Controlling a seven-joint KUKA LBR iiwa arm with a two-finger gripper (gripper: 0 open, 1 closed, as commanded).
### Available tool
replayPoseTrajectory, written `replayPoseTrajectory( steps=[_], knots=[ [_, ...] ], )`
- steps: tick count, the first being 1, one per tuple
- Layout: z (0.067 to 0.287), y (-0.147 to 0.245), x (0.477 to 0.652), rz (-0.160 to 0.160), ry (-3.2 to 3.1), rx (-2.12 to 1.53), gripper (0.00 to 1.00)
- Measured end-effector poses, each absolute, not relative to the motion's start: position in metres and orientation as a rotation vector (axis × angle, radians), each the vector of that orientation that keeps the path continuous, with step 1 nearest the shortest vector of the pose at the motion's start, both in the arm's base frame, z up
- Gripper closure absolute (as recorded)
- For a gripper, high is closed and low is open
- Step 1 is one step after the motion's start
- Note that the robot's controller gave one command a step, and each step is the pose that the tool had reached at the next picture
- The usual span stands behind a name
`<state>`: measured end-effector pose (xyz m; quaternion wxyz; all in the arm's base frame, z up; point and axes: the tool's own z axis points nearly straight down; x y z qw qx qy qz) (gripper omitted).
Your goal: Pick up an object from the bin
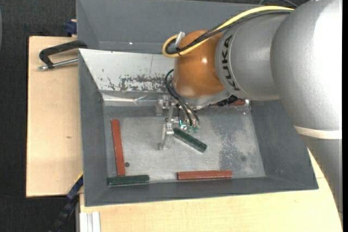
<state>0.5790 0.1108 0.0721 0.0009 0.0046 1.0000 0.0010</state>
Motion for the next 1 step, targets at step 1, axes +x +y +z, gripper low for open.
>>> replayPoseTrajectory(
  steps=[1],
  knots=[
    [0.0705,0.0836,0.5862,0.004,3.136,0.123,0.00]
  ],
)
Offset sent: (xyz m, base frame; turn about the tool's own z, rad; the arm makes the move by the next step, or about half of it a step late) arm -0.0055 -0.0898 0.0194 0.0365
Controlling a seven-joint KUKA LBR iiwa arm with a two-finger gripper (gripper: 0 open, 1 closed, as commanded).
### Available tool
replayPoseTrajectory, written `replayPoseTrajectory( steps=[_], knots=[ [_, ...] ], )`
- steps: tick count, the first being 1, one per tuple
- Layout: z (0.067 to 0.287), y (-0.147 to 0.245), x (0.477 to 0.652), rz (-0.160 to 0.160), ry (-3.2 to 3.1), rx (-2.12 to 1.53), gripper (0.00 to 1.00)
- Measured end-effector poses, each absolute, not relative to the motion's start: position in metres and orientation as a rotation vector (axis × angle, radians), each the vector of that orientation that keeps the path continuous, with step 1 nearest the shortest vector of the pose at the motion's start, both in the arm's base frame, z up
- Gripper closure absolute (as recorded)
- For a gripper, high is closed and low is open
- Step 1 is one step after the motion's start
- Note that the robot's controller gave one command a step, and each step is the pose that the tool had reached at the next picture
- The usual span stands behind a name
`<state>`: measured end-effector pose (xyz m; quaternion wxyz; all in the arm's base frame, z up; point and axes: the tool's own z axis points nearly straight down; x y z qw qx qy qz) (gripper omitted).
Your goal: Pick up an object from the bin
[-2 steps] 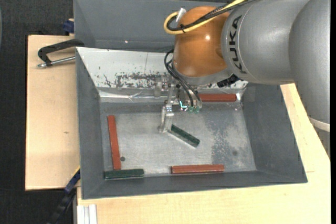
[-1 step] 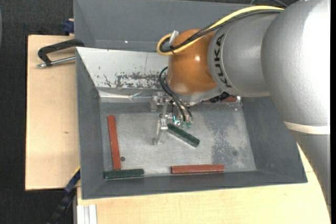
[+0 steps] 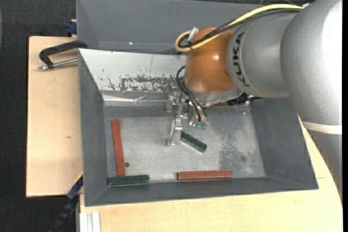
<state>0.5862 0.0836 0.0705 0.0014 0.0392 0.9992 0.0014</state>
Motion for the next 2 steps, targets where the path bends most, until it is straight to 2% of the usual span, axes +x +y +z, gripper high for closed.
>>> replayPoseTrajectory(
  steps=[1,2],
  knots=[
    [0.089,0.028,0.576,0.002,3.141,0.073,0.00],
    [0.077,0.040,0.523,0.003,3.138,0.151,1.00]
  ],
)
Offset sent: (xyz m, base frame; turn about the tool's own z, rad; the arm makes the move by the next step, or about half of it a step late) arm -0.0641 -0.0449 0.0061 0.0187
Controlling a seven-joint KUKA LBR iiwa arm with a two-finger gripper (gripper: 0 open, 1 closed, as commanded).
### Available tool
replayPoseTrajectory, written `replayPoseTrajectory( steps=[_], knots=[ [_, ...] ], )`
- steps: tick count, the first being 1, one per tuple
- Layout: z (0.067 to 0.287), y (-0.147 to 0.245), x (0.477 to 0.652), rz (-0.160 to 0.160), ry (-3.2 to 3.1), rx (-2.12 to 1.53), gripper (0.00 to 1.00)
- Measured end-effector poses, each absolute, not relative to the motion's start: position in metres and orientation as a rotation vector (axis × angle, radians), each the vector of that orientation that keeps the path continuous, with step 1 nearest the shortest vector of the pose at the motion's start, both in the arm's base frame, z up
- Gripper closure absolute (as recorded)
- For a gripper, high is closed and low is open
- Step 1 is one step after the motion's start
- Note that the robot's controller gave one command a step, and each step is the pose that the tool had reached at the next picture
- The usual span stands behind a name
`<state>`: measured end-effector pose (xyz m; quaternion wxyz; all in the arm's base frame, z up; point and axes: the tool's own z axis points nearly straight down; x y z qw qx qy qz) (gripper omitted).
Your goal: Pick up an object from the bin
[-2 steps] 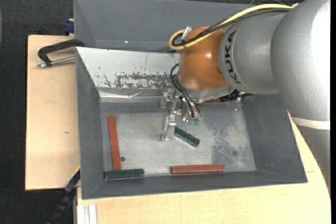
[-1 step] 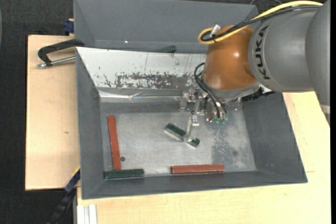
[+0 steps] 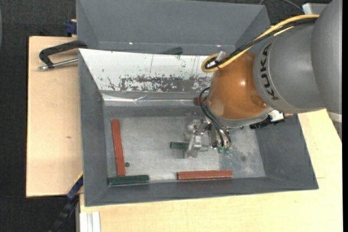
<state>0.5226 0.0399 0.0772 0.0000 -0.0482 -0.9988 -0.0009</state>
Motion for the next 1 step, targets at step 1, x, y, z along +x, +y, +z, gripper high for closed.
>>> replayPoseTrajectory(
  steps=[1],
  knots=[
    [0.0772,0.0398,0.5227,-0.003,-3.138,-0.152,1.00]
  ],
)
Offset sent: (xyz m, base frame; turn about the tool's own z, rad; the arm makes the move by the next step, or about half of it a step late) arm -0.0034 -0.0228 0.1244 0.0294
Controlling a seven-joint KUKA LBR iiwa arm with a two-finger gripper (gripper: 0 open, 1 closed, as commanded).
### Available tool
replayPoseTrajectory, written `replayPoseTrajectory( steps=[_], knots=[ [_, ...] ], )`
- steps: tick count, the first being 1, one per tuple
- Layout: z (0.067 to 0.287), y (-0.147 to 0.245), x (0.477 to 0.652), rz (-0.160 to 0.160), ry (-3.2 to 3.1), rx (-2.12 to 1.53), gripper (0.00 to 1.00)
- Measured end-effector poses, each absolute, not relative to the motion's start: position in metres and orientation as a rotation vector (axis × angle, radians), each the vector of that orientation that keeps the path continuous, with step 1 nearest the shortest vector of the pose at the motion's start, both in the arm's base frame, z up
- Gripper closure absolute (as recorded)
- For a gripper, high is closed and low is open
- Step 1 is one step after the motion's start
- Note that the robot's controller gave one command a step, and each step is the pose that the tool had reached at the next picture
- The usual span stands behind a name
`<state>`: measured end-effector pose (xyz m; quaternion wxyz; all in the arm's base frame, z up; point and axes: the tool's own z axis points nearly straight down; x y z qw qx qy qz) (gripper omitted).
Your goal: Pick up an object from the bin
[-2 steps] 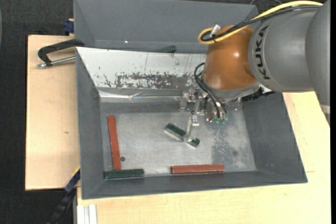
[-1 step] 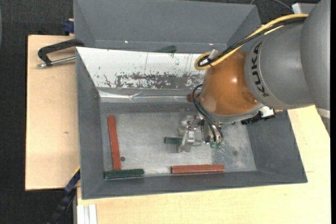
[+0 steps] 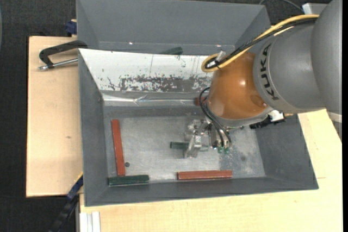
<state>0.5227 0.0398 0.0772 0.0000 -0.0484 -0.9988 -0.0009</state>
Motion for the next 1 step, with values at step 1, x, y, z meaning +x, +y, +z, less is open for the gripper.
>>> replayPoseTrajectory(
  steps=[1],
  knots=[
    [0.2025,0.0181,0.5205,-0.003,-3.140,-0.197,1.00]
  ],
)
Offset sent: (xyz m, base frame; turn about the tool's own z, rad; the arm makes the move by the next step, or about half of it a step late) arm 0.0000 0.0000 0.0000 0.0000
